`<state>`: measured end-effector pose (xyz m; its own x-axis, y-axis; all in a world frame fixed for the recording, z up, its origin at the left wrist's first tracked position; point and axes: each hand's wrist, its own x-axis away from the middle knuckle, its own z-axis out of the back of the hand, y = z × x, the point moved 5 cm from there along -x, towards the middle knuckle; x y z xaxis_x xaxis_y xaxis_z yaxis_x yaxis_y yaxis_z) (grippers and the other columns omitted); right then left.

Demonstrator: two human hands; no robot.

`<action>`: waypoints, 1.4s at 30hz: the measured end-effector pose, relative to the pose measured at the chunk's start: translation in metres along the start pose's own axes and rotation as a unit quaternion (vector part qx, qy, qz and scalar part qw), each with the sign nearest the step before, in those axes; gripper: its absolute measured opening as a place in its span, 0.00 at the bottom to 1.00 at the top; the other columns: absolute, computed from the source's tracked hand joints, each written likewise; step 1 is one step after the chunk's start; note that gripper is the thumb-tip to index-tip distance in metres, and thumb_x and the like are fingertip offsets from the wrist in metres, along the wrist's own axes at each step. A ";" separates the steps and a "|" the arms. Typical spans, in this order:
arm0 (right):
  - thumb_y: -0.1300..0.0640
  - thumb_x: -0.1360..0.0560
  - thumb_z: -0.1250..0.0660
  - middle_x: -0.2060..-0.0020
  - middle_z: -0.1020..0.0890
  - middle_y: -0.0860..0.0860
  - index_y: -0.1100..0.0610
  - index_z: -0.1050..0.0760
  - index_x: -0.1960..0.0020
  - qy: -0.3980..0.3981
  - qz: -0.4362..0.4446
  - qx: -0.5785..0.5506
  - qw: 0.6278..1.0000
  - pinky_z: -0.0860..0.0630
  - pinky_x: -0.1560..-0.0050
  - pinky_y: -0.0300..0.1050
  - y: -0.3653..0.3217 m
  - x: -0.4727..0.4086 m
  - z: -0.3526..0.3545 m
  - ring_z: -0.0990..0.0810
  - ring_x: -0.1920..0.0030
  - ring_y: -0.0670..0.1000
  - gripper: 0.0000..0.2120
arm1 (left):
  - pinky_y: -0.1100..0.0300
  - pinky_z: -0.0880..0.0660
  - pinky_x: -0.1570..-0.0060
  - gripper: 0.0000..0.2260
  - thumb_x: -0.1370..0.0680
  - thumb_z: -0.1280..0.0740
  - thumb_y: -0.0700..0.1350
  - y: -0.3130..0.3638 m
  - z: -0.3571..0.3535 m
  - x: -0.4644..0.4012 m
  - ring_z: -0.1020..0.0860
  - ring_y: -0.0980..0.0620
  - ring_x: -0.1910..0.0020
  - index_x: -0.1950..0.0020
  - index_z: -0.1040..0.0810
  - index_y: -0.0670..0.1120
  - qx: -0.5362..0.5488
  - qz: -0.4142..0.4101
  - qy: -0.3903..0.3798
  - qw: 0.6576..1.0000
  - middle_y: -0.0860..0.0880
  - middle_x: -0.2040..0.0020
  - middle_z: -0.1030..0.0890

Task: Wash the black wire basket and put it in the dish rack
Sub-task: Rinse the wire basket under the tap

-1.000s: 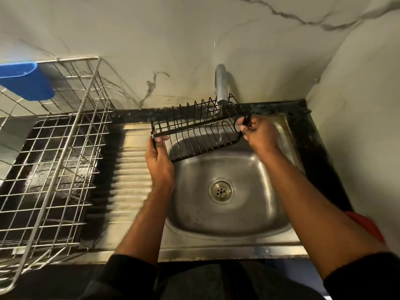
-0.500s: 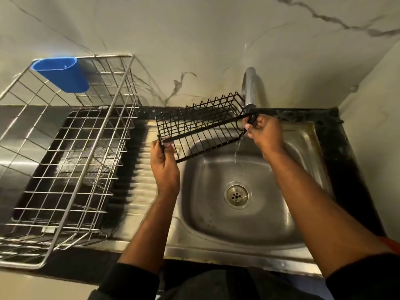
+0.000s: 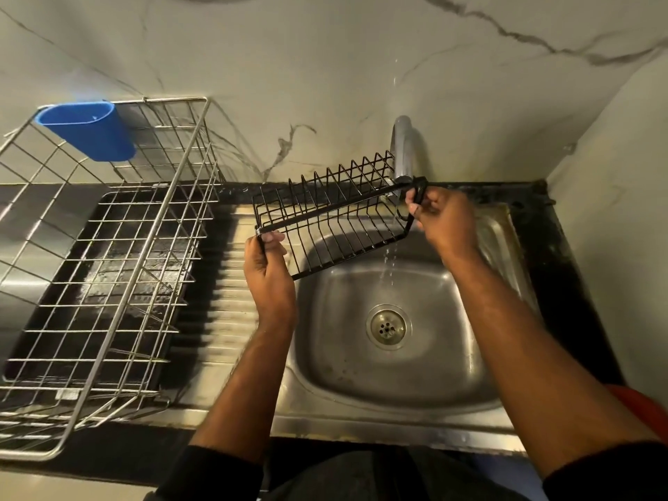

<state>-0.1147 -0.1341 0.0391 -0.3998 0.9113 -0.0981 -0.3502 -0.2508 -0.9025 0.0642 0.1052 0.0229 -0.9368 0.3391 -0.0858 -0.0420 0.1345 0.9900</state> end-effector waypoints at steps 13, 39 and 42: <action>0.59 0.25 0.27 0.58 0.16 0.47 0.52 0.18 0.50 0.038 -0.027 0.016 0.999 0.16 0.53 0.54 0.002 0.002 0.012 0.16 0.55 0.47 0.05 | 0.64 0.32 0.55 0.10 0.20 0.34 0.52 -0.016 -0.020 -0.014 0.28 0.65 0.63 0.50 0.20 0.45 0.057 0.084 -0.026 0.994 0.57 0.59 0.20; 0.58 0.23 0.29 0.48 0.15 0.48 0.53 0.18 0.42 0.129 0.001 0.089 0.988 0.28 0.56 0.28 0.016 0.004 0.046 0.19 0.49 0.43 0.11 | 0.55 0.37 0.43 0.16 0.22 0.34 0.51 -0.020 -0.066 -0.032 0.32 0.56 0.59 0.69 0.17 0.53 0.108 0.121 -0.094 0.982 0.47 0.60 0.28; 0.59 0.23 0.29 0.51 0.16 0.45 0.54 0.18 0.42 0.127 0.015 0.085 0.988 0.25 0.52 0.30 0.014 0.002 0.049 0.20 0.50 0.41 0.10 | 0.54 0.36 0.35 0.18 0.23 0.34 0.51 -0.019 -0.070 -0.034 0.27 0.54 0.52 0.73 0.20 0.53 0.128 0.130 -0.088 0.979 0.47 0.60 0.22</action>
<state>-0.1618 -0.1513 0.0467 -0.1941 0.9497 -0.2459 -0.4879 -0.3109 -0.8156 0.0722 0.0257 0.0147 -0.8289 0.5452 0.1250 0.2991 0.2431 0.9227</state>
